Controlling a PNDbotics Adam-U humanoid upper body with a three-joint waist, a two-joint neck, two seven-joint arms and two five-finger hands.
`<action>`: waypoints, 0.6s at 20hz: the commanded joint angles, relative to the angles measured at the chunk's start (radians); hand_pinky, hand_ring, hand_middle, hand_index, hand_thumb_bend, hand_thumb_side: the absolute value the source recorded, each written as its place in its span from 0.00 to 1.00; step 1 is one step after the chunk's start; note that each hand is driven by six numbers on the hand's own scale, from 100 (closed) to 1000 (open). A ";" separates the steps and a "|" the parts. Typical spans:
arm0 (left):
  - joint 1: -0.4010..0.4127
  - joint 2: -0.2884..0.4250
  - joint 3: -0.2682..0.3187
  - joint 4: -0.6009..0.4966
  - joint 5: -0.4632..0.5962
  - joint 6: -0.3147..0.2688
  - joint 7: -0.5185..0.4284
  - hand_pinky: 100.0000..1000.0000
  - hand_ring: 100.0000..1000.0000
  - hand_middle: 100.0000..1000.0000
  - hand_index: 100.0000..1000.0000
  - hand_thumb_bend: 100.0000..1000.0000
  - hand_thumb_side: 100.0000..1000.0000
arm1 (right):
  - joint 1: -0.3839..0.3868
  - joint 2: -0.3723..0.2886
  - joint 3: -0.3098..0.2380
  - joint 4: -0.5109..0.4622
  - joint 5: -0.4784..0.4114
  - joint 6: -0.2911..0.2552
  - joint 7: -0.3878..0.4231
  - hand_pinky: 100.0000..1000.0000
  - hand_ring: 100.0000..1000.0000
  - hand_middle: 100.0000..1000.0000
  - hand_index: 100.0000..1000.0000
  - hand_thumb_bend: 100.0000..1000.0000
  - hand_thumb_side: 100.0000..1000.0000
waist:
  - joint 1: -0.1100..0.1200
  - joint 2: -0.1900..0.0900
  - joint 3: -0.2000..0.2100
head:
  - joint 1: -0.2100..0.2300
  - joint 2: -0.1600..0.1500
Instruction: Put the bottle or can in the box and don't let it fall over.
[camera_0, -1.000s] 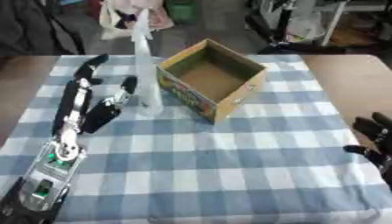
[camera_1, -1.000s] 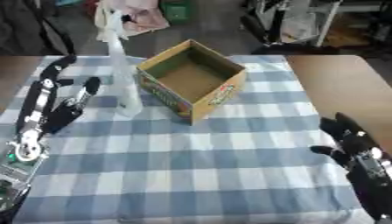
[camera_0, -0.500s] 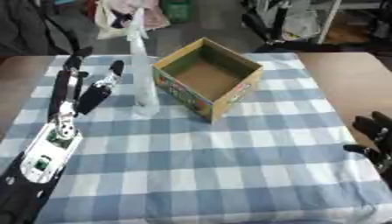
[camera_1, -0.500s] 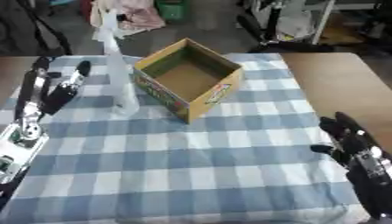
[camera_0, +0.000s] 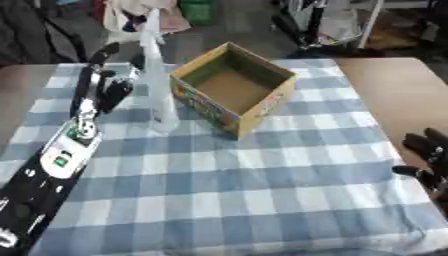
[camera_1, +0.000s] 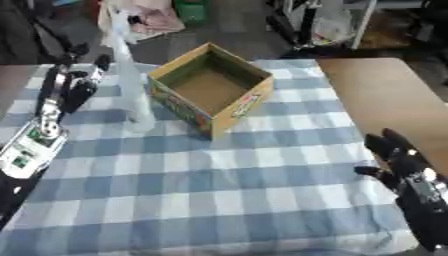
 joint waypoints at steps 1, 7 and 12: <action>-0.054 0.047 -0.007 0.050 0.018 -0.042 -0.012 0.79 1.00 0.85 0.93 0.40 0.79 | -0.008 -0.017 0.001 -0.009 0.005 -0.001 0.005 0.74 1.00 0.90 1.00 0.00 0.75 | 0.003 -0.005 -0.005 | 0.005 -0.002; -0.146 0.066 -0.023 0.138 0.000 -0.062 -0.040 0.79 1.00 0.85 0.94 0.38 0.80 | -0.009 -0.015 0.004 -0.008 0.006 0.001 0.009 0.74 1.00 0.90 1.00 0.00 0.75 | 0.004 -0.002 -0.022 | 0.011 -0.002; -0.212 0.063 -0.040 0.199 -0.025 -0.073 -0.072 0.79 1.00 0.85 0.94 0.37 0.80 | -0.011 -0.013 0.009 -0.007 0.007 0.003 0.015 0.74 1.00 0.90 1.00 0.00 0.75 | 0.006 0.000 -0.035 | 0.018 -0.002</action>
